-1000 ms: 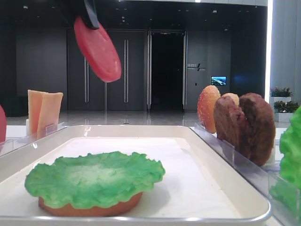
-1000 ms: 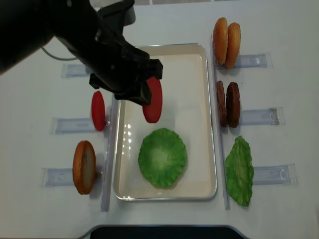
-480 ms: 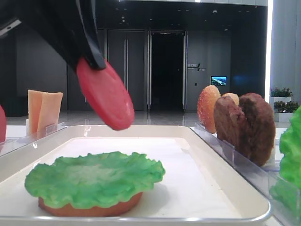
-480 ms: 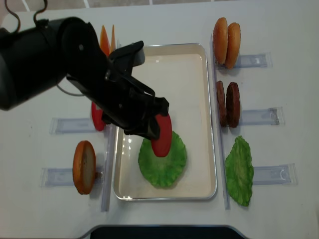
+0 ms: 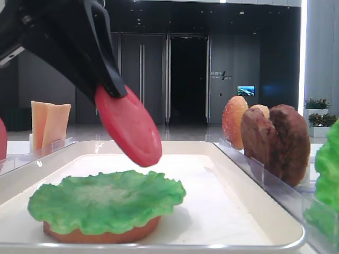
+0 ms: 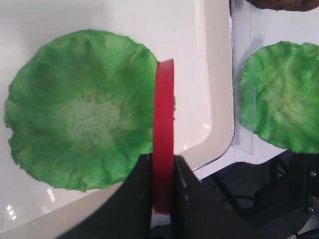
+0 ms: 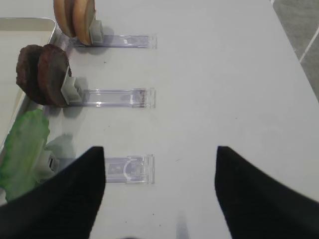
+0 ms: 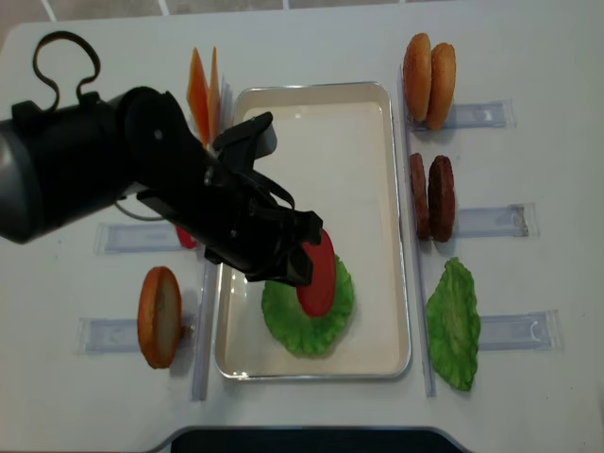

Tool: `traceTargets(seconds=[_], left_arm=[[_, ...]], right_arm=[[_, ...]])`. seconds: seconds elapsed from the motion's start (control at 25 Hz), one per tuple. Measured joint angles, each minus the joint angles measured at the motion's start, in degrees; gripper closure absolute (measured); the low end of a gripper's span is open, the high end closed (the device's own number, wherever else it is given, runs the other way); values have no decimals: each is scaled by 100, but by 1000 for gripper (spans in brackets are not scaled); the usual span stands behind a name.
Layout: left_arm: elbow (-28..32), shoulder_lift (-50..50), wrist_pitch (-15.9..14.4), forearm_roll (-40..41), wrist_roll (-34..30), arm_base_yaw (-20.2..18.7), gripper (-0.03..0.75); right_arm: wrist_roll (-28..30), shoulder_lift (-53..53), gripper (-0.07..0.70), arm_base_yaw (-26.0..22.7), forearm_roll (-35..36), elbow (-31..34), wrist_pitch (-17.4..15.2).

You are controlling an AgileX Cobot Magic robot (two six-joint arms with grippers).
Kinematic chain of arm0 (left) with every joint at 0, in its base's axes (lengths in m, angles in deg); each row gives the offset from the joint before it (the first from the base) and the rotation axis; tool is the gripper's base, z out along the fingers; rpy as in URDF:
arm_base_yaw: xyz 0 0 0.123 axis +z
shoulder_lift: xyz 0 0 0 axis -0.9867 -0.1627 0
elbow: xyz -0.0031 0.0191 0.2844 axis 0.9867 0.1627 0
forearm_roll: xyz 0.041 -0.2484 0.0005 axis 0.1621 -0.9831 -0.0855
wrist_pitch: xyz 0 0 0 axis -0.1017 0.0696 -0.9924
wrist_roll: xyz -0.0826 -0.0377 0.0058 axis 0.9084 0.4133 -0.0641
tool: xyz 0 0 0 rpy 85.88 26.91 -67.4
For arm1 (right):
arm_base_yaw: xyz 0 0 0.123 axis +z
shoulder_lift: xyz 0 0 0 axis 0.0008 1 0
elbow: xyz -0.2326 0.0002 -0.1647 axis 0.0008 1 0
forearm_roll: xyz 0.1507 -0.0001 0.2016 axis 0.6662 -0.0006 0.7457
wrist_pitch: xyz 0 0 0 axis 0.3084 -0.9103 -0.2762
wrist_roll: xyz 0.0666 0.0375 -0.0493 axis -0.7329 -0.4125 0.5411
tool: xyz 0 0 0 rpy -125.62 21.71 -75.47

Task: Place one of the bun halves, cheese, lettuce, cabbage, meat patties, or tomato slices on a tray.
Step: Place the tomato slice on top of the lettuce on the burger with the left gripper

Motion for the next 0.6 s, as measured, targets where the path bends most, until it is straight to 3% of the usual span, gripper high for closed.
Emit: traceTargets(seconds=[0.6], left_arm=[[0,-367,107,-305,-290,0,659]], right_arm=[[0,0,153,0,0,0,0]])
